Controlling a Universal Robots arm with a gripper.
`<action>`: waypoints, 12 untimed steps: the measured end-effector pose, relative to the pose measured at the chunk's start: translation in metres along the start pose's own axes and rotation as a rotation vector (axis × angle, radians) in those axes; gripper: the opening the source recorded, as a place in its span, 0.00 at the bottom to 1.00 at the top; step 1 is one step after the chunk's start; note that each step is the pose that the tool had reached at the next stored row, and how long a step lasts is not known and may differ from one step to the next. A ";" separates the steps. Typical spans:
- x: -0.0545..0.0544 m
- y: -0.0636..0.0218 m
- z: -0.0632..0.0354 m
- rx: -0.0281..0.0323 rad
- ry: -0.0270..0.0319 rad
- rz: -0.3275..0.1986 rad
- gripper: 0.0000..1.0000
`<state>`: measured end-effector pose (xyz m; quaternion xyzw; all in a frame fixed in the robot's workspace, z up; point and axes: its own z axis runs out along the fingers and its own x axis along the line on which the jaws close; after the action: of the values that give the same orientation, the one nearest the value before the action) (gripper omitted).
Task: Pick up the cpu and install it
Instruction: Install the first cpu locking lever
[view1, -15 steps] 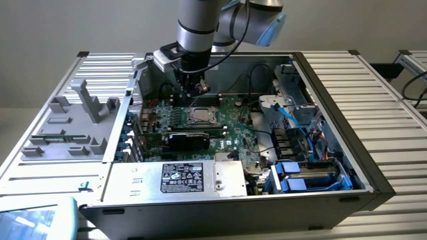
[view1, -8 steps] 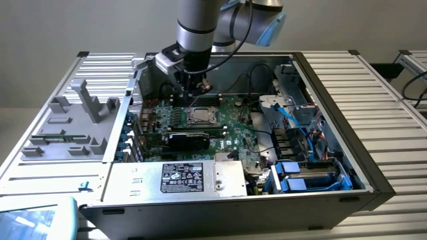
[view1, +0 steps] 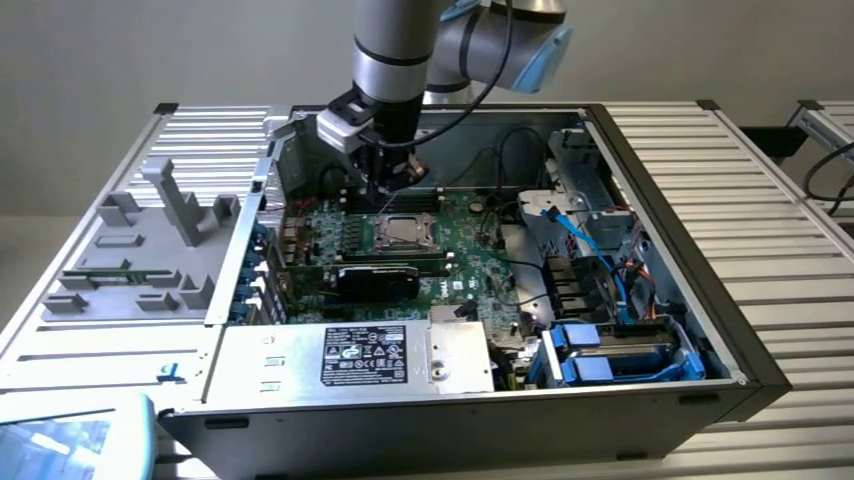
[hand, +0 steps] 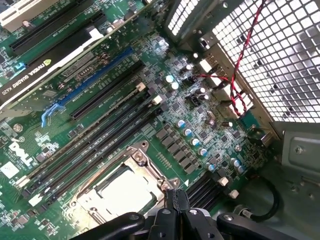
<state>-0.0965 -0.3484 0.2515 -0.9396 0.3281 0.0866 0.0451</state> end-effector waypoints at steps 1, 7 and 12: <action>0.000 0.0000 -0.0001 -0.0009 -0.0006 -0.015 0.12; 0.000 -0.0001 -0.0003 0.0072 -0.0132 -0.091 0.12; 0.000 0.0000 -0.0003 0.0205 -0.0292 -0.146 0.12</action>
<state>-0.0964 -0.3484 0.2518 -0.9591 0.2589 0.0934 0.0656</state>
